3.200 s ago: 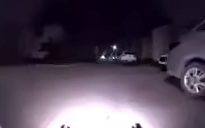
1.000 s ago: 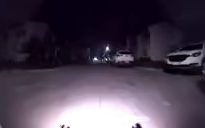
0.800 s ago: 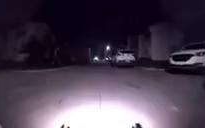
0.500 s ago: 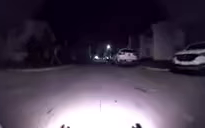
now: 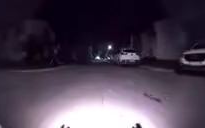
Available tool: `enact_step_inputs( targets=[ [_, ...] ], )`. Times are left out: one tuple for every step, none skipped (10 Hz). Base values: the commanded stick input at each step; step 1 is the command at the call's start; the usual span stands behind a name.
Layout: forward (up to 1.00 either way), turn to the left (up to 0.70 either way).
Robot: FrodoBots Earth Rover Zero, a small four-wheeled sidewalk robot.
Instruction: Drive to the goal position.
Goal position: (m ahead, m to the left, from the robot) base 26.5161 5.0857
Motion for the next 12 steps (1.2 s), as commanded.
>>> enact_step_inputs(
  targets=[
    [0.85,0.00],
    [0.85,0.00],
    [0.85,0.00],
    [0.85,0.00],
    [0.85,0.00],
    [0.85,0.00],
    [0.85,0.00],
    [0.85,0.00],
    [0.85,0.00],
    [0.85,0.00],
    [0.85,0.00],
    [0.85,0.00]
  ],
)
